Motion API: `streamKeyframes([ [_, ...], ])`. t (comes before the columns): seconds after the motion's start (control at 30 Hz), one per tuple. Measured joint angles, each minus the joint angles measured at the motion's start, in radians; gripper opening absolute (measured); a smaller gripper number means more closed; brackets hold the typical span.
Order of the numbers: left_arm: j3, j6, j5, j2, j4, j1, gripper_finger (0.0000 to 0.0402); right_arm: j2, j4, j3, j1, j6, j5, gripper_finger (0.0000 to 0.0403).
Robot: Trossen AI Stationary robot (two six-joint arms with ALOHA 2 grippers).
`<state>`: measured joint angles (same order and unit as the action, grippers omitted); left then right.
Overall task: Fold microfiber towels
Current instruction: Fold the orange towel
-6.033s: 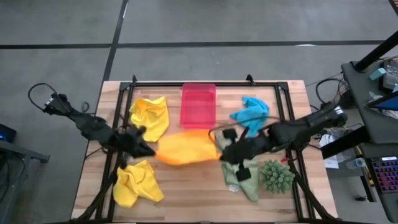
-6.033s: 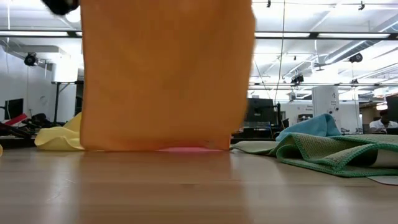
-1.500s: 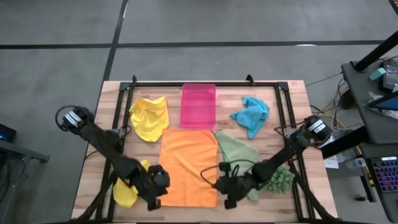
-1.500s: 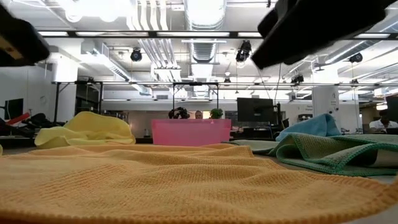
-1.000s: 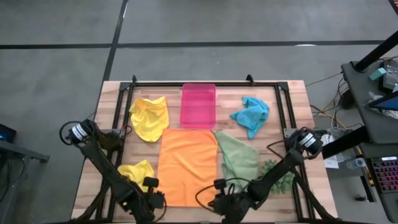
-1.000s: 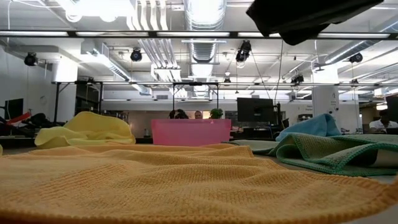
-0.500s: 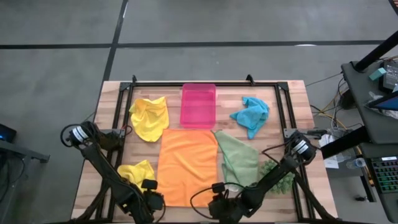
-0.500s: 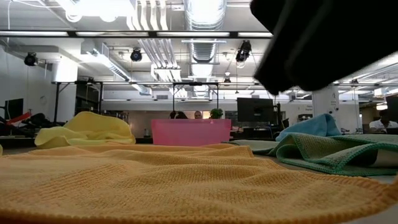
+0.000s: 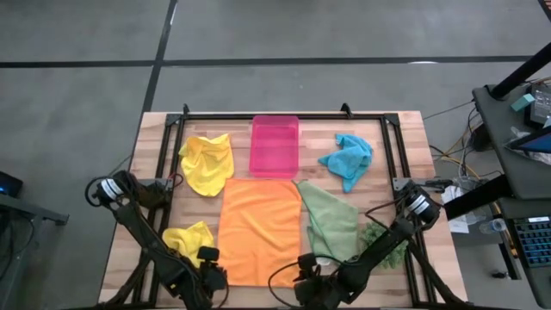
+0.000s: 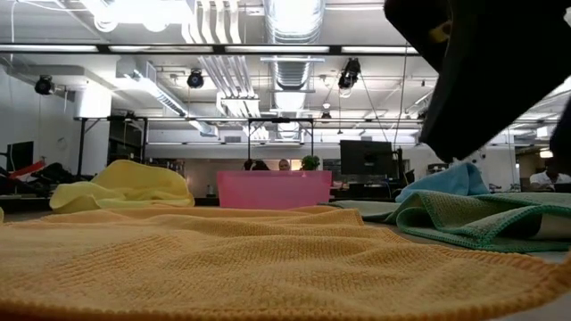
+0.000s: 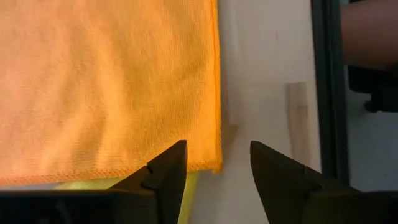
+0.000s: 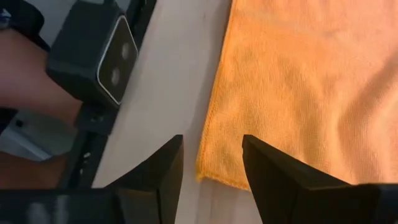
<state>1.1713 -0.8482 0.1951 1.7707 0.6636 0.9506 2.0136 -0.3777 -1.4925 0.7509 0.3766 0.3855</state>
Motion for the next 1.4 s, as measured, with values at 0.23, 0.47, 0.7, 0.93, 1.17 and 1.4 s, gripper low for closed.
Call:
streamKeyframes([
  [0.23, 0.0, -0.004, 0.024, 0.056, 0.0, 0.008, 0.0161, 0.001, 0.013, 0.045, 0.0, 0.017, 0.0, 0.0157],
  [0.47, -0.001, -0.006, 0.026, 0.071, 0.009, 0.008, 0.0161, 0.001, 0.044, 0.059, 0.0, 0.014, 0.0, 0.0157],
  [0.7, -0.005, -0.006, 0.048, 0.071, 0.01, 0.008, 0.0157, 0.017, 0.174, 0.111, -0.004, -0.028, 0.008, 0.0145],
  [0.93, -0.006, -0.006, 0.051, 0.071, 0.009, 0.008, 0.0104, 0.04, 0.182, 0.112, -0.012, -0.033, 0.008, 0.0119],
  [1.17, -0.006, -0.007, 0.05, 0.069, 0.001, 0.007, 0.0025, 0.042, 0.184, 0.112, -0.015, -0.037, 0.002, 0.0071],
  [1.4, -0.005, -0.008, 0.049, 0.066, 0.0, 0.007, 0.0005, 0.042, 0.179, 0.112, -0.016, -0.05, 0.008, 0.0012],
])
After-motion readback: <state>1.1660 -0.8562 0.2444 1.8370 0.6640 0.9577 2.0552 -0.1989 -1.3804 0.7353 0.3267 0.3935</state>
